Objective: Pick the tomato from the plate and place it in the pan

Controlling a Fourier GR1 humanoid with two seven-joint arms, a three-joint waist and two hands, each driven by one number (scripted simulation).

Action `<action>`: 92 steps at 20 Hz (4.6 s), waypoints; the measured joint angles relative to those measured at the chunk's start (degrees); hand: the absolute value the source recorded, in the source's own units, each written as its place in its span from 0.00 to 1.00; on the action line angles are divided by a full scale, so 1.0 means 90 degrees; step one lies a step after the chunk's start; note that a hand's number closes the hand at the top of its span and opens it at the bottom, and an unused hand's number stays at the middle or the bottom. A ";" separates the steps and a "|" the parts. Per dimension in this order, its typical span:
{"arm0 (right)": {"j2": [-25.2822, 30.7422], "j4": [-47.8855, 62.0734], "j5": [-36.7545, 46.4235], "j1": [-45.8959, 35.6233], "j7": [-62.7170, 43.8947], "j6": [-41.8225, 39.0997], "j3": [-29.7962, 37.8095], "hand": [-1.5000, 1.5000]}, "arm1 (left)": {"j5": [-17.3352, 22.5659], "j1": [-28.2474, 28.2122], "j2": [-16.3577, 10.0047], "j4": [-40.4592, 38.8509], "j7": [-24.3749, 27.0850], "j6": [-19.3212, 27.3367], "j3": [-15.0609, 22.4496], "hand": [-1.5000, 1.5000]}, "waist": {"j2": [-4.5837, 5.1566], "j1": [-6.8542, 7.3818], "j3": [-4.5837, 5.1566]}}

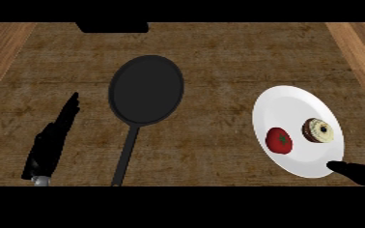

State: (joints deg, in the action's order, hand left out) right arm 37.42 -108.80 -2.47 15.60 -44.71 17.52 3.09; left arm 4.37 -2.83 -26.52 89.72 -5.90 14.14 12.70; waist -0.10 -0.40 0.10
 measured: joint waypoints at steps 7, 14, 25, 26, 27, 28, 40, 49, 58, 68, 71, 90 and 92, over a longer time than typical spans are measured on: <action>0.0329 0.0015 -0.0344 -0.1034 -0.1185 -0.0920 -0.0165 0.00 | -0.0155 0.0186 0.0200 -0.0140 -0.0093 -0.0139 -0.0051 0.50 | 0.0013 0.0068 -0.0005; 0.0203 0.0794 -0.0571 -0.2081 -0.1678 -0.1385 -0.0616 0.00 | -0.0335 0.0094 0.0332 -0.0112 -0.0031 -0.0192 -0.0090 0.50 | 0.0020 0.0124 -0.0008; 0.0330 0.1704 -0.1122 -0.3194 -0.2275 -0.2151 -0.1498 0.00 | -0.0359 0.0003 0.0331 0.0048 -0.0095 -0.0377 -0.0240 0.50 | 0.0019 0.0155 -0.0004; 0.0358 0.1731 -0.1173 -0.3273 -0.2328 -0.2194 -0.1546 0.00 | -0.0343 0.0018 0.0308 0.0136 -0.0186 -0.0395 -0.0274 0.50 | 0.0018 0.0151 -0.0006; 0.0333 0.1833 -0.1188 -0.3345 -0.2345 -0.2218 -0.1623 0.00 | -0.0354 0.0045 0.0332 0.0104 -0.0181 -0.0401 -0.0281 0.50 | 0.0018 0.0147 -0.0005; 0.0302 0.1937 -0.1211 -0.3415 -0.2342 -0.2247 -0.1682 0.00 | -0.0393 0.0061 0.0347 0.0092 -0.0175 -0.0393 -0.0287 0.50 | 0.0019 0.0142 -0.0005; 0.0039 0.2597 -0.1249 -0.3792 -0.2455 -0.2361 -0.2344 0.00 | -0.0569 -0.0084 0.0486 0.0159 -0.0167 -0.0452 -0.0374 0.50 | 0.0010 0.0108 -0.0005; -0.0348 0.3033 -0.1081 -0.3830 -0.2413 -0.2309 -0.2711 0.00 | -0.0664 -0.0010 0.0669 -0.0009 -0.0121 -0.0525 -0.0458 0.50 | 0.0012 0.0086 -0.0008; -0.0584 0.3539 -0.0869 -0.3771 -0.2223 -0.2337 -0.2787 0.00 | -0.0733 -0.0126 0.0683 0.0044 -0.0057 -0.0701 -0.0639 0.50 | 0.0010 0.0084 -0.0008; -0.0976 0.3820 -0.0244 -0.3531 -0.1903 -0.2234 -0.2616 1.00 | -0.0893 -0.0158 0.0876 0.0291 -0.0300 -0.0850 -0.0738 0.50 | -0.0034 0.0063 0.0046; -0.1079 0.3842 -0.0065 -0.3544 -0.1876 -0.2162 -0.2429 1.00 | -0.0923 -0.0141 0.0893 0.0313 -0.0362 -0.0912 -0.0824 0.50 | -0.0048 0.0040 0.0076; -0.1333 0.3731 0.3002 -0.4413 -0.0796 -0.2087 -0.4272 1.00 | -0.1111 -0.0103 0.1083 0.0186 -0.0214 -0.1020 -0.0873 0.50 | -0.0003 0.0108 0.0006; -0.1250 0.3499 0.3476 -0.4495 -0.0675 -0.1734 -0.4361 1.00 | -0.1082 -0.0148 0.1055 0.0227 -0.0223 -0.1055 -0.0910 0.50 | -0.0013 0.0084 -0.0001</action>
State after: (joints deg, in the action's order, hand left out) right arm 26.18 -77.31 28.81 -24.85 -50.79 1.92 -36.16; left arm -5.37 -4.17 -17.03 91.77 -7.91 4.65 4.51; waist -0.22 0.36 0.09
